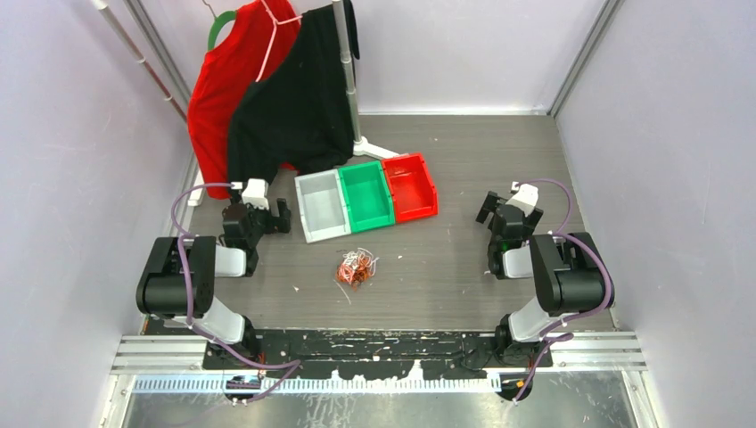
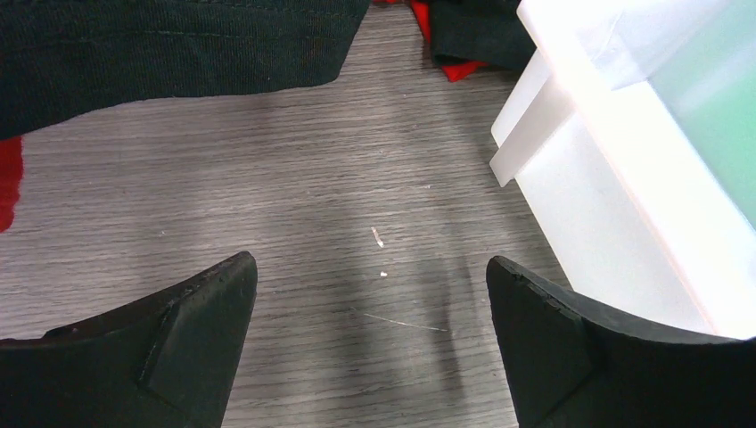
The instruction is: Untangle the cables
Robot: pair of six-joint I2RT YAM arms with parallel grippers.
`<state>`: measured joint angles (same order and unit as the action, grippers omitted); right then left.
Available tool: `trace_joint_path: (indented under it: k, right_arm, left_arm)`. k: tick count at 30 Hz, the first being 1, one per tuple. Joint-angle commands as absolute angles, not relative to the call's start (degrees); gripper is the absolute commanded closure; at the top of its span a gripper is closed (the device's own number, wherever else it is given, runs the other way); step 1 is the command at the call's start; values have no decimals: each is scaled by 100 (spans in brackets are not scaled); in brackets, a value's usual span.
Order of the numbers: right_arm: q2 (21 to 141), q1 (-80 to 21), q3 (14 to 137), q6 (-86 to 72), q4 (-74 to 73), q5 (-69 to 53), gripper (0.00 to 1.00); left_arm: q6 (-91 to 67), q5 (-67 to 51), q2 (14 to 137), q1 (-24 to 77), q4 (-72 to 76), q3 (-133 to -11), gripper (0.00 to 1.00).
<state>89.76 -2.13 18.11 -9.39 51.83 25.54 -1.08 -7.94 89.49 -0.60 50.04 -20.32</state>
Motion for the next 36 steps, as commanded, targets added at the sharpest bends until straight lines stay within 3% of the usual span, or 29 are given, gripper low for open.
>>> trace_joint_path:
  k: [1,13,15,18,20,23,26,30,32,36]
  right_arm:
    - [8851,-211,1921,-971,5474,2575,0]
    - [8751,-209,1943,-1008,5456,2745,0]
    - [8112,-278,2148,-1188,4618,3266,0]
    - [7208,-281,3082,-1889,2078,3907,0]
    - [6806,-281,3468,-1961,1265,3590,0]
    - [6340,-281,3770,-2562,636,3070,0]
    - [6146,-184,4047,-4340,-284,3408,0]
    - [5843,-111,4009,-4489,-134,1612,0]
    - [5891,-454,4083,-4390,-364,1229,1]
    - [6053,-2120,4496,-3674,-1184,2065,1]
  left_arm:
    - [-70,-760,8852,-53,5230,-2101,0]
    - [-70,-769,8849,-57,5221,-2100,0]
    - [-79,-755,8803,-66,5229,-2129,0]
    - [-51,-839,8329,-62,3950,-2628,0]
    - [92,-1010,8037,-63,2685,-3164,0]
    - [494,-1440,7774,-63,853,-3955,0]
    - [759,-1939,7545,-62,-612,-4621,0]
    - [886,-2909,7225,-62,-2091,-5265,0]
    - [955,-3460,7004,-51,-2636,-5355,0]
    - [1215,-3847,6819,275,-3370,-5454,0]
